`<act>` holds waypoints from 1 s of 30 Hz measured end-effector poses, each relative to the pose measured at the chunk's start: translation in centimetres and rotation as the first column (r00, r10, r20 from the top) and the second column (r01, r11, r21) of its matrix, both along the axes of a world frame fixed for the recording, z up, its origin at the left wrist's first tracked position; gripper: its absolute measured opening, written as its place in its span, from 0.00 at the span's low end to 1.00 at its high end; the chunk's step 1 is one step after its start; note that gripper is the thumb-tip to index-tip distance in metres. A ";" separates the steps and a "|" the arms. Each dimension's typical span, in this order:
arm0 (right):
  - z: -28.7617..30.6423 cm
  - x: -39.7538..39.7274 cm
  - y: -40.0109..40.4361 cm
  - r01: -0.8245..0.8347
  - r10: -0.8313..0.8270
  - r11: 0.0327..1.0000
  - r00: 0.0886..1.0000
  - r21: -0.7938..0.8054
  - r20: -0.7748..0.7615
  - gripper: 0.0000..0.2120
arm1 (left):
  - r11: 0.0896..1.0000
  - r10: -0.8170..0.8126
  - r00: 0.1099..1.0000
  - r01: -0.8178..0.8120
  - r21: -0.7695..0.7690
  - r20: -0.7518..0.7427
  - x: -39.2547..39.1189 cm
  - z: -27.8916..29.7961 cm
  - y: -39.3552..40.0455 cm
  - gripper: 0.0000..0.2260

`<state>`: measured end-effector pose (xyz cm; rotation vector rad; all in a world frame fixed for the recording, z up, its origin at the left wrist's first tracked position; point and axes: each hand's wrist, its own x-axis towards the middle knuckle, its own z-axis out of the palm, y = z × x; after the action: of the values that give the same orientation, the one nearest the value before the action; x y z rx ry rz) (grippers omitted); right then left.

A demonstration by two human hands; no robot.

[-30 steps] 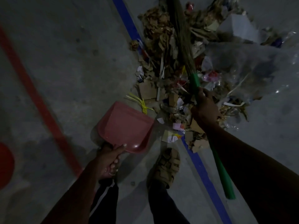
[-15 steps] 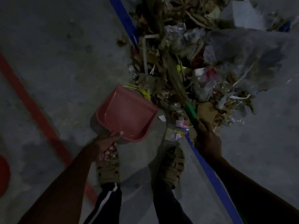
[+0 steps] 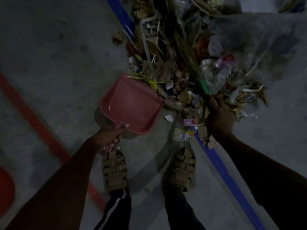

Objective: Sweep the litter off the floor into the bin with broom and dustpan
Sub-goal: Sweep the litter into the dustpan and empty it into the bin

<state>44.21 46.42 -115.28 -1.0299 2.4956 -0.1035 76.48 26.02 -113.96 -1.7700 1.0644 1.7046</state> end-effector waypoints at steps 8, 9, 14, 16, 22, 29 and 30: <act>-1.3 2.6 3.9 -0.119 0.120 0.993 0.985 -0.014 0.122 0.41 | 0.998 -0.044 0.999 0.044 -0.034 -0.001 0.4 -0.7 -1.3 0.23; -1.3 3.1 4.5 -0.134 0.136 0.991 0.982 -0.027 0.133 0.41 | 0.998 -0.054 0.999 0.054 -0.036 0.000 0.5 -0.8 -1.5 0.23; -1.5 5.4 6.8 -0.204 0.216 0.976 0.951 -0.079 0.220 0.43 | 0.992 -0.118 0.993 0.119 -0.032 0.016 1.3 -1.3 -2.1 0.27; -1.3 6.1 7.6 -0.228 0.245 0.969 0.935 -0.095 0.256 0.45 | 0.991 -0.123 0.992 0.125 -0.039 0.032 1.5 -1.5 -1.7 0.27; -0.4 7.7 8.8 -0.184 0.217 0.970 0.948 -0.157 0.232 0.44 | 0.994 -0.073 0.997 0.073 -0.081 0.006 1.3 -1.4 0.1 0.24; 0.2 7.0 7.9 -0.080 0.104 0.955 0.992 -0.286 0.070 0.42 | 0.991 -0.014 0.998 0.006 -0.133 -0.060 0.4 -1.1 1.4 0.21; 0.2 6.6 7.5 -0.064 0.081 0.956 0.995 -0.286 0.050 0.42 | 0.992 -0.011 0.999 0.004 -0.124 -0.053 0.4 -1.1 1.4 0.21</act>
<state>50.84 53.96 -115.09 -1.2104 2.4309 -0.4761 76.85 27.45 -115.08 -1.8017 1.2230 1.7244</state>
